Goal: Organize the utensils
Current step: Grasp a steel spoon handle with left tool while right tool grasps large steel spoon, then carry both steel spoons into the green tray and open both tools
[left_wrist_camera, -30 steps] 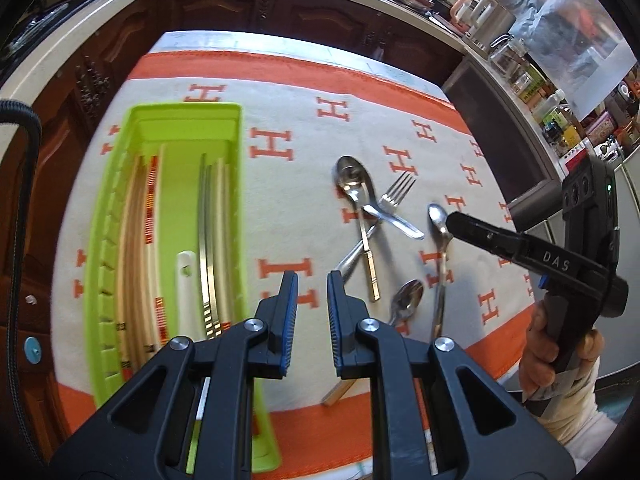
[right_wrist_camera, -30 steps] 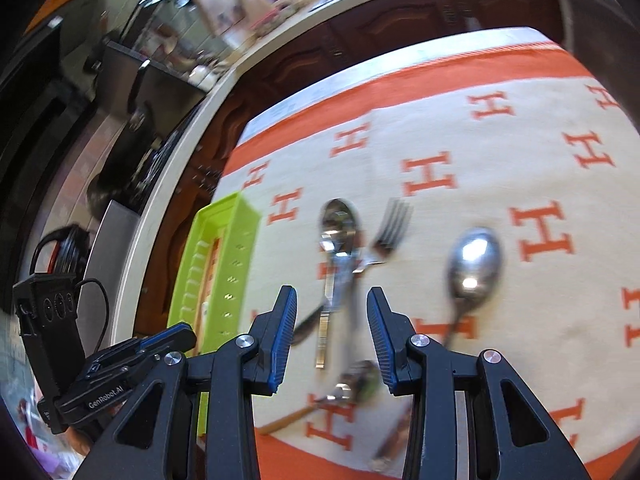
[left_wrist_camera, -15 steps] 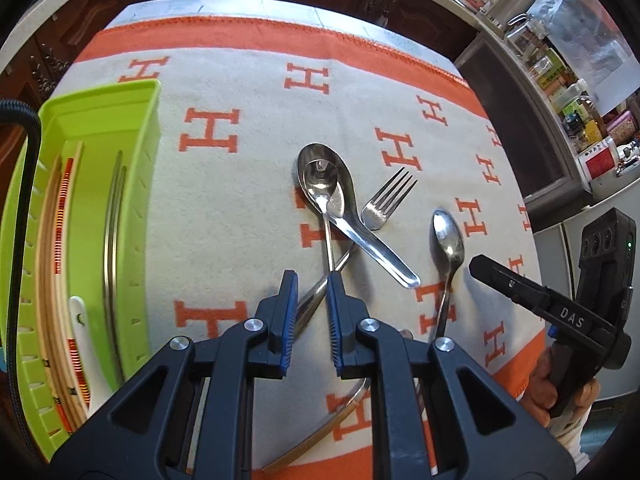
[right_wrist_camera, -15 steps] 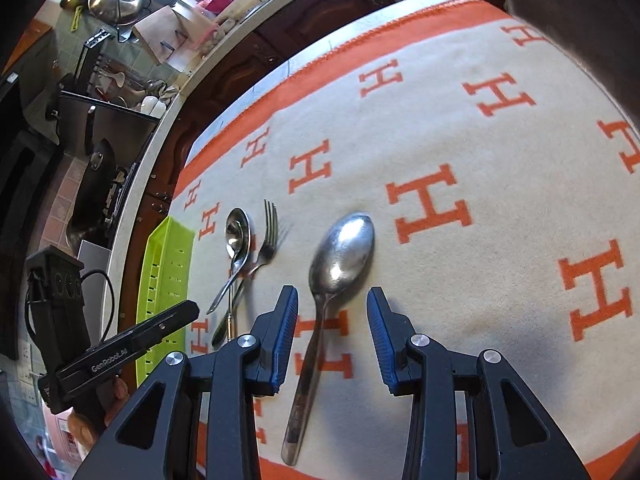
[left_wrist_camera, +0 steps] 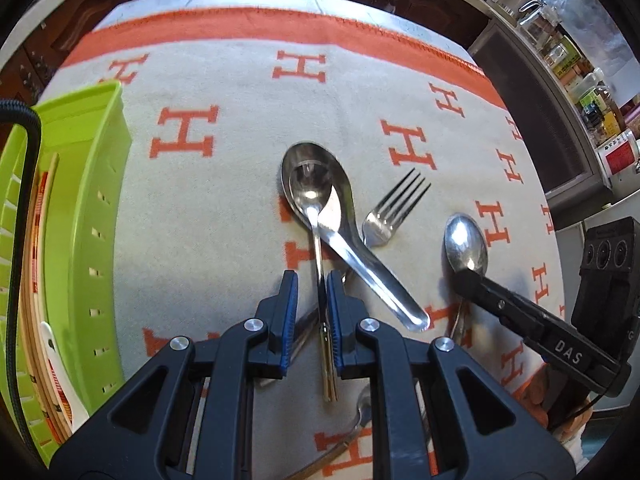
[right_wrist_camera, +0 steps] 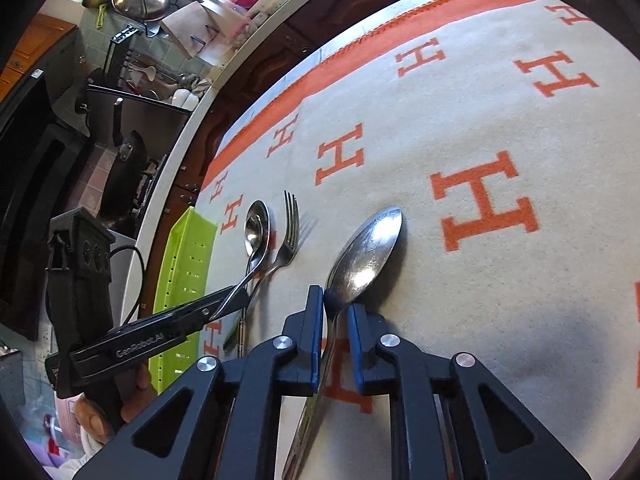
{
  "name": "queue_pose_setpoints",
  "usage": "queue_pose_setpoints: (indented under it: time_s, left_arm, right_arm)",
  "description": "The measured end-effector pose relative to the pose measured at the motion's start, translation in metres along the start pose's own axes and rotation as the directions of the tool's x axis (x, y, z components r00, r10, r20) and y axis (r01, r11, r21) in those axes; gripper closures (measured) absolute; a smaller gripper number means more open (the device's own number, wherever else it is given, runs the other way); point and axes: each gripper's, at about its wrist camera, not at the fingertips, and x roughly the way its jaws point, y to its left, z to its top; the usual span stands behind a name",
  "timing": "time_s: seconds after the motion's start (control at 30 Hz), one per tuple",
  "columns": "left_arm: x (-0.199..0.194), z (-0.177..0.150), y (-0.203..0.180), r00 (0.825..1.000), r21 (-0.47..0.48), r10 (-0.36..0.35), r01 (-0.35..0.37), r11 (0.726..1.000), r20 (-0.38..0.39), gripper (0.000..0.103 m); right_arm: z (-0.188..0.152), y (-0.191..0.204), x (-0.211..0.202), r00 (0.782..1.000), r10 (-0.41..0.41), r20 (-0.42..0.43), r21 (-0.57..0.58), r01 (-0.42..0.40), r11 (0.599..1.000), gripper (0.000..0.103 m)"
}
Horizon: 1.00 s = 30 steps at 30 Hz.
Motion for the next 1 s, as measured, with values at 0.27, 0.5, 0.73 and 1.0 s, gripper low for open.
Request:
queue_pose_setpoints:
  time_s: [0.27, 0.5, 0.73, 1.0]
  left_arm:
    - [0.009, 0.006, -0.011, 0.997, 0.062, 0.064, -0.066, 0.996, 0.042, 0.091]
    - [0.011, 0.005, -0.017, 0.994, 0.097, 0.096, -0.102, 0.99, 0.06, 0.1]
    - [0.004, -0.004, -0.011, 0.994, 0.081, 0.089, -0.093, 0.992, 0.057, 0.102]
    - [-0.025, -0.018, -0.002, 0.996, 0.041, 0.039, -0.042, 0.998, 0.086, 0.102]
  right_arm:
    - [-0.003, -0.004, 0.008, 0.998, 0.052, 0.024, -0.001, -0.052, 0.999, 0.093]
    - [-0.006, -0.012, 0.007, 0.996, 0.082, 0.034, -0.005, -0.082, 0.997, 0.095]
    - [-0.009, -0.014, 0.004, 0.996, 0.079, 0.04, -0.028, -0.078, 0.997, 0.097]
    - [-0.009, -0.012, -0.004, 0.997, 0.057, 0.059, -0.021, -0.056, 0.998, 0.1]
